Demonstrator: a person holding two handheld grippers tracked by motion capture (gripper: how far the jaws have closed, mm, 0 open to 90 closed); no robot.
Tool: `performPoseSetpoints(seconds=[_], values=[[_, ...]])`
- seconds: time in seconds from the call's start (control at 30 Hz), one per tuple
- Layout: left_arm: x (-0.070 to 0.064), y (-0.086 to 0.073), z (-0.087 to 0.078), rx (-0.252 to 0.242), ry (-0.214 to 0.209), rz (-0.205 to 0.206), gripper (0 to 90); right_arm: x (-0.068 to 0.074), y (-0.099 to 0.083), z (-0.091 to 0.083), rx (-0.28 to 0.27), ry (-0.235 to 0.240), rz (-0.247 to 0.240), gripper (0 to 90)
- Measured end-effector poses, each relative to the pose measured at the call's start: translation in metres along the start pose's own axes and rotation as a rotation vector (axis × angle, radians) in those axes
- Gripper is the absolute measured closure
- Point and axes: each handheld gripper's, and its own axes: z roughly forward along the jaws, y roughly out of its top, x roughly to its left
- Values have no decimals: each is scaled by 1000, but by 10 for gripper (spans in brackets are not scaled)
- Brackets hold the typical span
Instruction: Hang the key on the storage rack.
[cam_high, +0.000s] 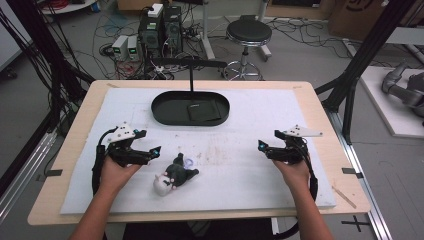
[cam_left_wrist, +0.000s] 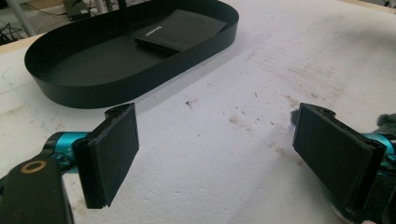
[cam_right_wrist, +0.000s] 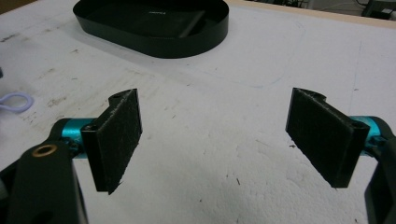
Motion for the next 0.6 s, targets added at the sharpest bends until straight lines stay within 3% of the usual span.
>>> performPoseSetpoints(seconds=[0.27, 0.43, 0.53, 0.6], values=[[-8, 2, 3, 26, -50, -17, 144, -1, 0, 1, 5, -8, -3, 187], [-25, 6, 8, 65, -92, -5, 144, -1, 1, 2, -5, -5, -5, 188], [-36, 6, 12, 96, -93, 16, 141, -1, 1, 4, 0, -8, -6, 188], [-49, 6, 17, 141, -99, 29, 141, 0, 1, 6, 5, -13, -6, 188]])
